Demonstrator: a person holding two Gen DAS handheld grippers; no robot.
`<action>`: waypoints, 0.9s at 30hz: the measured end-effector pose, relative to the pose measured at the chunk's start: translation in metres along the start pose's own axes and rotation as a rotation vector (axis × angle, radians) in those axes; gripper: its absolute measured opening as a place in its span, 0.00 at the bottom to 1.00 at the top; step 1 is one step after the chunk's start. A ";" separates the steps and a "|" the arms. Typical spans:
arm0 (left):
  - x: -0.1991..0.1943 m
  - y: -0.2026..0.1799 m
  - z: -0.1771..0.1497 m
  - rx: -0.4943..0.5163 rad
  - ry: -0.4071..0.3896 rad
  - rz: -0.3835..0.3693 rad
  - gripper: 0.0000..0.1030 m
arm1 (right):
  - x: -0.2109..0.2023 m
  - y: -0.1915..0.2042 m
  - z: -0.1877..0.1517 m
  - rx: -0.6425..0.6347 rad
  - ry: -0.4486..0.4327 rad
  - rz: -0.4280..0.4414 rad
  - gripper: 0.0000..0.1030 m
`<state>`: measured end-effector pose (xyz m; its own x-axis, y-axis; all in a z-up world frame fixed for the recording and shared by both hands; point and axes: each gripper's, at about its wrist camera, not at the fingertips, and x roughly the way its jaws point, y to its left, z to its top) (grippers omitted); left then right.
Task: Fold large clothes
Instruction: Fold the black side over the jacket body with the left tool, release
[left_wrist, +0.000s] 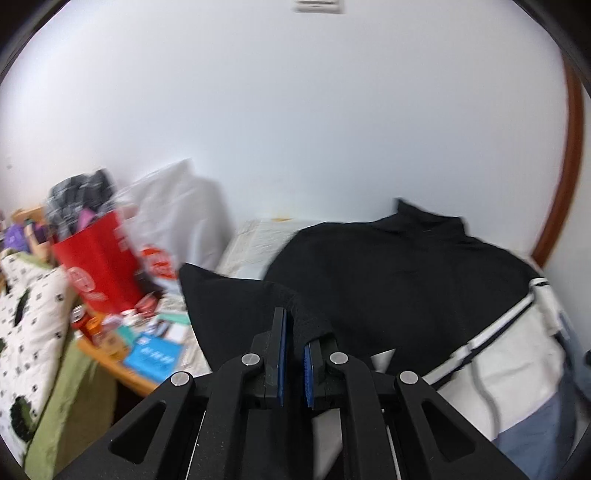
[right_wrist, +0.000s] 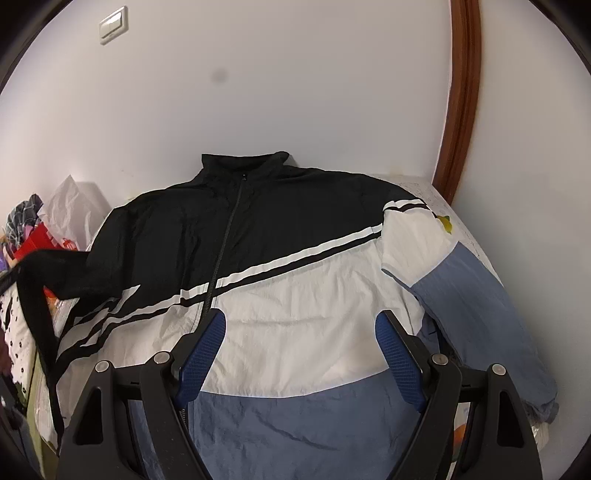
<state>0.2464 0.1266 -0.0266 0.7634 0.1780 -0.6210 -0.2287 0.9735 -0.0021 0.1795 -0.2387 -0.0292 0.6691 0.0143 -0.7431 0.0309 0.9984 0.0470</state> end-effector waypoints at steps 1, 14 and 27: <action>0.001 -0.008 0.003 0.009 -0.001 -0.014 0.07 | 0.000 -0.002 0.000 -0.011 -0.007 -0.008 0.80; 0.055 -0.134 -0.003 0.134 0.125 -0.111 0.08 | 0.035 -0.047 -0.012 0.009 0.003 -0.031 0.80; 0.082 -0.163 -0.036 0.166 0.250 -0.147 0.21 | 0.047 -0.074 -0.035 0.026 0.045 -0.046 0.80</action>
<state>0.3245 -0.0230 -0.1054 0.6044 0.0132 -0.7965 -0.0095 0.9999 0.0093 0.1828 -0.3099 -0.0909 0.6325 -0.0285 -0.7740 0.0801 0.9964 0.0288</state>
